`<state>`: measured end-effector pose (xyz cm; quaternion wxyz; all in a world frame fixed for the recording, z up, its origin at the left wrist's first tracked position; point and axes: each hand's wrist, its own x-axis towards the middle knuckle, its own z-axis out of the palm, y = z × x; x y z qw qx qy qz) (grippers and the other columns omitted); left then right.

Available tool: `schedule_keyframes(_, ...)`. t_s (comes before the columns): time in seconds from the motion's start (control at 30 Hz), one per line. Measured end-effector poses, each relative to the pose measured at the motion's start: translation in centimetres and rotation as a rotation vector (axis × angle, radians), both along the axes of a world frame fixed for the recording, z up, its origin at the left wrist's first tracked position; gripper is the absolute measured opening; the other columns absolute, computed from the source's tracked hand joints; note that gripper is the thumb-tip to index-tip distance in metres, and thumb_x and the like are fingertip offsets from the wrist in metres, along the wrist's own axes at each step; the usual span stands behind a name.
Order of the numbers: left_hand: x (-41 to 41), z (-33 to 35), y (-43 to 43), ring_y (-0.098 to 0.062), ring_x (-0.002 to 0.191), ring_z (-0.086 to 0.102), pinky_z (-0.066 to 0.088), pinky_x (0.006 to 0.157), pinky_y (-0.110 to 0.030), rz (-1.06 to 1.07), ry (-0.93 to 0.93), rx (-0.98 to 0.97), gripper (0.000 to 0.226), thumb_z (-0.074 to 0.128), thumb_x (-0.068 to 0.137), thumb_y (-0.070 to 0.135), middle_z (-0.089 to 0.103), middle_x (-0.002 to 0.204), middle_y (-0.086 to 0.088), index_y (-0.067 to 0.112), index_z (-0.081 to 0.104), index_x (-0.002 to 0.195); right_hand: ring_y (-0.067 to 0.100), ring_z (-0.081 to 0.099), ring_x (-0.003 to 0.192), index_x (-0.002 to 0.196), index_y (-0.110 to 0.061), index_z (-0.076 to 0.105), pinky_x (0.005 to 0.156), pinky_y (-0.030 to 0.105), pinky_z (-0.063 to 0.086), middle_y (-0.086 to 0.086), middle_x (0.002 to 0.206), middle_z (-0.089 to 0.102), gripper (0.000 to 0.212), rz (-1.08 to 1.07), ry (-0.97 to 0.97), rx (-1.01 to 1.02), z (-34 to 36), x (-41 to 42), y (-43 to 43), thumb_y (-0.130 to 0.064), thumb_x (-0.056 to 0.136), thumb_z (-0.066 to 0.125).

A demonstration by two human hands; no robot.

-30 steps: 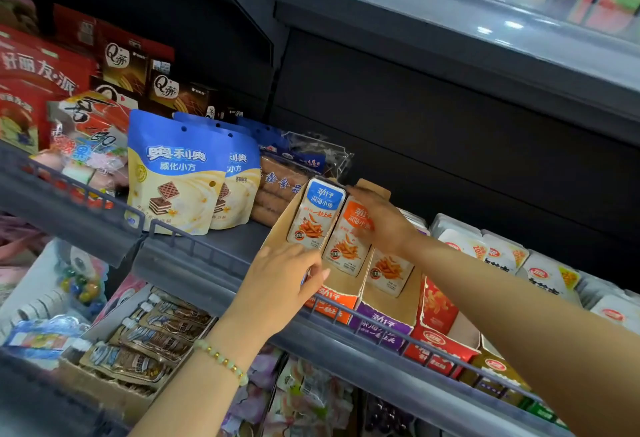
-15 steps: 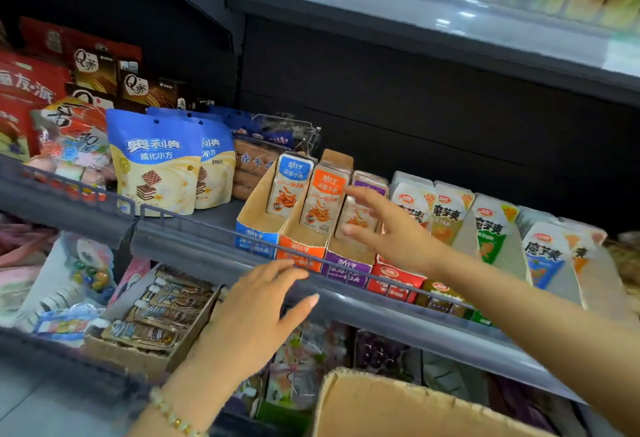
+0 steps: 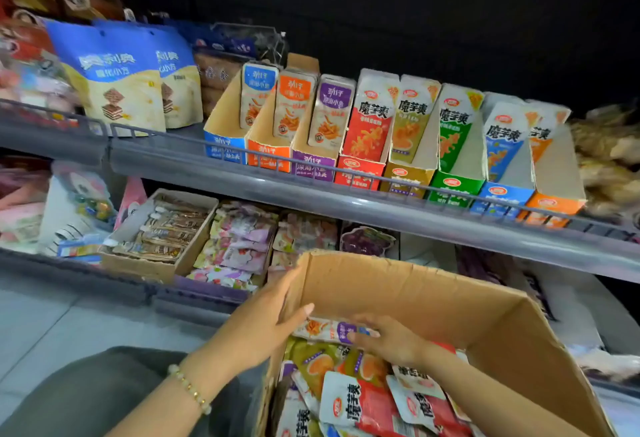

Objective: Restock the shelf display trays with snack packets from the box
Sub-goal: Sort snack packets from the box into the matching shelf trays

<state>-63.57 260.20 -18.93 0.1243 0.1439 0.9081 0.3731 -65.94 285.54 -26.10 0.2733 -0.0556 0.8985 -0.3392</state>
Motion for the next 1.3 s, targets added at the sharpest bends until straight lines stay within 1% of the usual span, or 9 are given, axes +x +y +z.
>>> schedule_keyframes(0.17,0.1,-0.4,-0.1,-0.006,0.142,0.020,0.023,0.110,-0.025,0.029,-0.012,0.008,0.068,0.045,0.092,0.053,0.015,0.156,0.016,0.042,0.009,0.148,0.018,0.044,0.129,0.131,-0.024,0.056,0.100,0.023,0.036,0.002,0.147,0.042,0.046,-0.071,-0.039,0.044,-4.4,0.7,-0.3,-0.051,0.093,0.051)
schedule_keyframes(0.3,0.2,-0.7,-0.2,-0.004,0.142,0.018,0.021,0.111,-0.026,0.022,-0.011,0.044,0.070,0.045,0.089,0.056,0.015,0.157,0.015,0.041,0.011,0.148,0.022,0.064,0.089,0.087,-0.013,0.061,0.088,0.042,0.050,0.010,0.098,0.063,0.034,-0.124,0.075,-0.166,-3.0,2.0,-2.8,-0.046,0.092,0.057)
schedule_keyframes(0.4,0.2,-0.7,-0.1,-0.003,0.141,0.018,0.021,0.109,-0.024,0.027,-0.006,0.032,0.068,0.045,0.091,0.054,0.015,0.157,0.017,0.040,0.011,0.149,0.015,0.065,0.078,0.111,-0.016,0.056,0.073,0.022,0.052,0.009,0.092,0.064,0.040,-0.058,-0.219,-0.419,0.1,3.1,-6.1,-0.052,0.095,0.046)
schedule_keyframes(0.53,0.2,-0.5,0.0,0.003,0.136,0.019,0.021,0.105,-0.020,0.022,0.012,0.033,0.066,0.045,0.093,0.051,0.017,0.157,0.015,0.038,0.013,0.149,0.012,0.064,0.070,0.092,-0.021,0.058,0.067,0.022,0.052,0.008,0.085,0.066,0.049,0.168,-0.464,-0.306,0.9,4.6,-8.7,-0.061,0.096,0.029)
schedule_keyframes(0.73,0.1,-0.1,0.1,-0.006,0.141,0.020,0.024,0.112,-0.030,0.018,0.120,-0.055,0.064,0.041,0.092,0.052,0.019,0.155,0.014,0.032,0.020,0.148,-0.011,0.055,0.074,0.071,-0.019,0.058,0.088,0.023,0.042,-0.027,0.070,0.062,0.021,0.045,-0.098,-0.271,-0.4,4.1,-1.9,-0.021,0.083,0.075)
schedule_keyframes(0.97,-0.1,0.9,3.8,0.006,0.121,0.037,0.038,0.096,-0.021,-0.063,0.246,0.040,0.063,0.044,0.087,0.059,0.037,0.137,0.019,0.036,0.028,0.144,0.020,0.069,0.078,0.088,-0.008,0.048,0.062,0.027,0.056,0.007,0.095,0.072,0.029,-0.237,0.039,-0.762,4.3,3.4,2.9,-0.003,0.073,0.073)
schedule_keyframes(1.1,-0.5,0.7,4.7,-0.003,0.125,0.044,0.042,0.098,-0.024,-0.111,0.259,-0.049,0.060,0.049,0.091,0.050,0.045,0.139,0.016,0.035,0.028,0.145,0.017,0.069,0.075,0.093,-0.009,0.055,0.061,0.025,0.054,0.007,0.095,0.071,0.023,-0.226,0.012,-0.558,5.6,2.7,5.3,-0.004,0.079,0.073)
schedule_keyframes(1.23,-1.6,1.0,3.1,-0.010,0.135,0.033,0.028,0.106,-0.029,0.065,0.409,-0.063,0.051,0.049,0.093,0.045,0.042,0.144,0.008,0.027,0.041,0.140,0.009,0.053,0.105,0.101,-0.023,0.064,0.096,0.027,0.042,-0.001,0.116,0.058,0.023,-0.096,0.230,0.216,3.2,2.0,8.8,-0.033,0.083,0.073)
schedule_keyframes(1.3,-2.0,0.7,2.2,-0.012,0.134,0.033,0.029,0.106,-0.031,0.144,0.410,-0.016,0.051,0.050,0.093,0.044,0.043,0.143,0.005,0.025,0.041,0.139,0.007,0.051,0.113,0.113,-0.023,0.063,0.104,0.029,0.040,-0.005,0.121,0.057,0.030,-0.045,0.210,0.136,2.6,1.8,7.2,-0.038,0.087,0.067)
